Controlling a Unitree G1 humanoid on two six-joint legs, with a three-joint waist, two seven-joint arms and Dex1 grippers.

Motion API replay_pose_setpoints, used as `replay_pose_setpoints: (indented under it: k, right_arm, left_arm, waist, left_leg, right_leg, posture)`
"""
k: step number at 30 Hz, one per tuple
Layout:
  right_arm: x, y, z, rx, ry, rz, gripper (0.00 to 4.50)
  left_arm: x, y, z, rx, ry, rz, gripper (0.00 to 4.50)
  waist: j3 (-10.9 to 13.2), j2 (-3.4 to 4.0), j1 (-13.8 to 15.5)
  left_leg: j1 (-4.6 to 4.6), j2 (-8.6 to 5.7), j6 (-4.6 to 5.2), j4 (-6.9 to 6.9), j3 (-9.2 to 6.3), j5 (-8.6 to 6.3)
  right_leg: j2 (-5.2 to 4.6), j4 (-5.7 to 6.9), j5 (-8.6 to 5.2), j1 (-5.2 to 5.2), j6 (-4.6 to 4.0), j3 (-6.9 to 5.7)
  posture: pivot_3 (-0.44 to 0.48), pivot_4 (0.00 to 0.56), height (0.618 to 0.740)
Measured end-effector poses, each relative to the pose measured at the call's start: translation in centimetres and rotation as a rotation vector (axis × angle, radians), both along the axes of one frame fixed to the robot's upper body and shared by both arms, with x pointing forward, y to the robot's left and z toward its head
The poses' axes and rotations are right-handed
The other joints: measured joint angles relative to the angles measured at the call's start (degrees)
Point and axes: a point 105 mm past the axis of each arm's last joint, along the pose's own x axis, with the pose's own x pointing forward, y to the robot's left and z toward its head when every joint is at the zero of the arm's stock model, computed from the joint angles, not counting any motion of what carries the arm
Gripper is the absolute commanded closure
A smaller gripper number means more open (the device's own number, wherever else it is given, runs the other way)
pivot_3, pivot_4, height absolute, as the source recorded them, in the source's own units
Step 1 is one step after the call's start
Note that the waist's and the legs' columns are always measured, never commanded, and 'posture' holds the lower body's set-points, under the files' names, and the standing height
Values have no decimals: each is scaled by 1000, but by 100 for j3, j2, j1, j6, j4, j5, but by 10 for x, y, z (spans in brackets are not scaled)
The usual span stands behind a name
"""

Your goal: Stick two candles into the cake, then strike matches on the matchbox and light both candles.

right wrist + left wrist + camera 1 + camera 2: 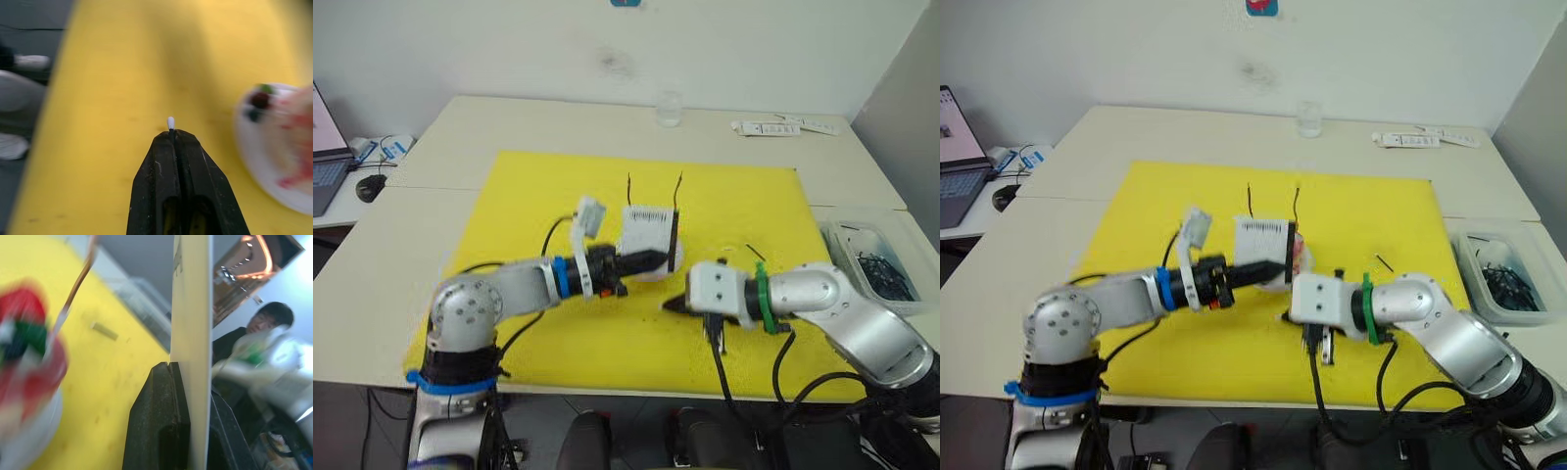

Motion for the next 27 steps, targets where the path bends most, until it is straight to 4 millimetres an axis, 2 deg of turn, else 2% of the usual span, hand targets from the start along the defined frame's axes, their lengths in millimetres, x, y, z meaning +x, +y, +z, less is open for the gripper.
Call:
replay_pose_setpoints:
  k: [2, 4, 11, 20, 24, 27]
  right_arm:
    - [0, -8, 0, -24, 9, -2, 4474]
    - [3, -9, 6, -4, -4, -13, 4474]
    - [13, -11, 20, 66, -19, -90, 4474]
    - [24, -9, 32, 127, -37, -175, 4474]
    - [44, 3, 63, 236, -121, -237, 4474]
    - [62, 14, 92, 325, -212, -301, 4474]
  left_arm:
    - [2, 20, 16, 9, -51, 50, 4500]
    - [-1, 27, 17, 21, -51, 54, 4500]
    - [-12, 41, -24, 67, 95, 74, 4500]
    - [-13, 43, -44, 99, 126, 100, 4500]
    - [-19, 59, -82, 158, 233, 164, 4500]
    - [-23, 63, -94, 179, 260, 180, 4500]
  waist:
    - [2, 3, -49]
    - [2, 3, -50]
    - [3, 4, -20]
    - [3, 4, -15]
    - [5, 8, -60]
    - [5, 8, -25]
  left_leg:
    - [7, 4, 0, 0, 9, 0]
    - [9, 5, 0, -1, 4, 0]
    - [7, 12, -1, -1, 0, 0]
    - [6, 4, -1, 1, 8, 0]
    - [6, 9, -1, -3, 8, 0]
    - [6, 11, -1, -4, 0, 0]
  right_leg:
    - [-5, -1, 0, -1, 0, 12]
    - [-7, 1, 0, -1, 0, 7]
    - [-17, 4, 0, -1, -1, 0]
    - [-35, 2, 0, 0, -1, 6]
    - [-20, 8, 1, -11, -2, 6]
    - [-15, 12, -2, -11, -9, -4]
  posture:
    - [0, 150, 740]
    - [0, 150, 740]
    - [0, 150, 740]
    - [0, 150, 740]
    - [0, 150, 740]
    - [0, 150, 740]
